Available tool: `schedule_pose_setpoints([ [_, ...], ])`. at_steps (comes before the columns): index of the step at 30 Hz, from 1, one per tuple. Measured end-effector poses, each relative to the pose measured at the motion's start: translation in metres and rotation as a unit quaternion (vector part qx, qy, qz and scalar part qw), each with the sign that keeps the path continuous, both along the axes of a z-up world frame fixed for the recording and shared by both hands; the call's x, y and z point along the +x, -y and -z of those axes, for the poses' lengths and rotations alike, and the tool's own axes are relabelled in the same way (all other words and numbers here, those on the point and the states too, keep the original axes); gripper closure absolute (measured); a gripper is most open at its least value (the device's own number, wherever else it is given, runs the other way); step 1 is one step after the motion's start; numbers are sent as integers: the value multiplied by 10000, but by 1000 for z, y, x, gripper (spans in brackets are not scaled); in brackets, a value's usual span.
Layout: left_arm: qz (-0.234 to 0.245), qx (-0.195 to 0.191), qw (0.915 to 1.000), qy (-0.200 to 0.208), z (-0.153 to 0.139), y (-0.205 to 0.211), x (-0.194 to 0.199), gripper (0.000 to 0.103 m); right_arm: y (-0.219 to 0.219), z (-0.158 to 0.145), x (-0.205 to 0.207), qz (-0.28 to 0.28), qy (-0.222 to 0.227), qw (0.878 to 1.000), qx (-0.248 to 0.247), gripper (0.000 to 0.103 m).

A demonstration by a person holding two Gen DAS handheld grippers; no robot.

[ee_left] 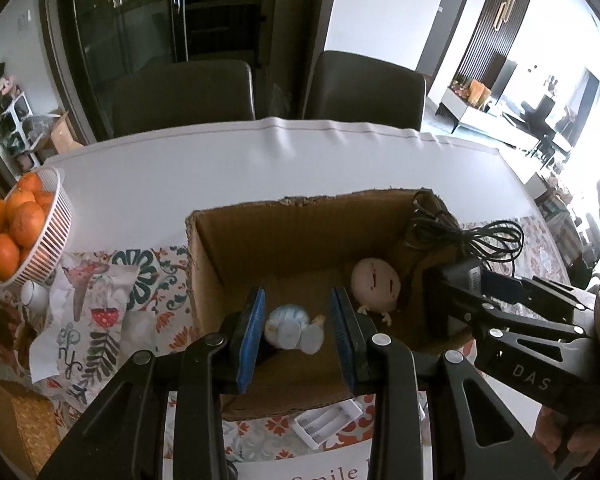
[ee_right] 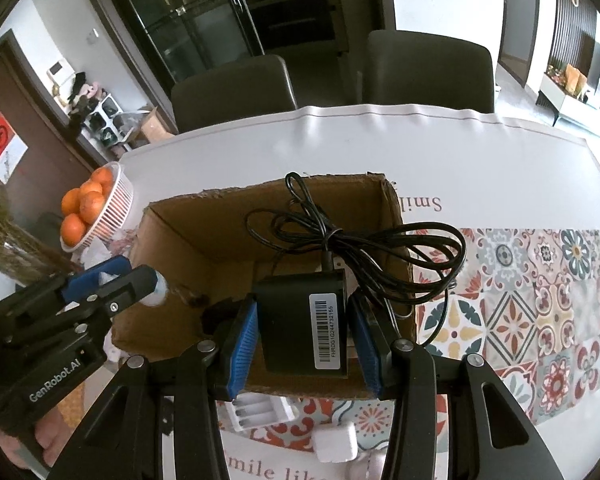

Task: Organize rigid objects
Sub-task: 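Open the left gripper to drop the figurine while the right gripper releases the adapter into the box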

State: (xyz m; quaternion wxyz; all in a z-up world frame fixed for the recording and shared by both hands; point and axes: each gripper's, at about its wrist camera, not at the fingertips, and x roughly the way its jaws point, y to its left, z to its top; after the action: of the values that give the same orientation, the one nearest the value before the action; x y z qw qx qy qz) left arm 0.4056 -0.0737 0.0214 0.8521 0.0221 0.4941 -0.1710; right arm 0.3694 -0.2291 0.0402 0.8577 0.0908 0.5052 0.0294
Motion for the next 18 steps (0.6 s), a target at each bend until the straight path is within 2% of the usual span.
schedule_pose_setpoints([
  [3,14,89,10000,-9,2,1,-3,57,-3,-2,-1,-90,69,9999,-66,57],
  [7,-68,226,9996,142,-1,-1,-10,53,-6,-8,-8,-89,183,9992,-330,56],
  [9,-82,257,9994,219,-3,-1,-14,47,-5,-11,-13,-37,206,9991,-363,56],
  [11,-88,225,9993,275,-6,-2,-21,46,-4,-12,-18,-18,232,9992,-333,56],
  [15,-124,212,9988,415,-11,-5,-35,38,-2,-17,-32,-4,326,9990,-321,56],
  [18,-146,247,9978,598,-18,-6,-48,37,-2,-22,-46,45,430,9984,-372,54],
])
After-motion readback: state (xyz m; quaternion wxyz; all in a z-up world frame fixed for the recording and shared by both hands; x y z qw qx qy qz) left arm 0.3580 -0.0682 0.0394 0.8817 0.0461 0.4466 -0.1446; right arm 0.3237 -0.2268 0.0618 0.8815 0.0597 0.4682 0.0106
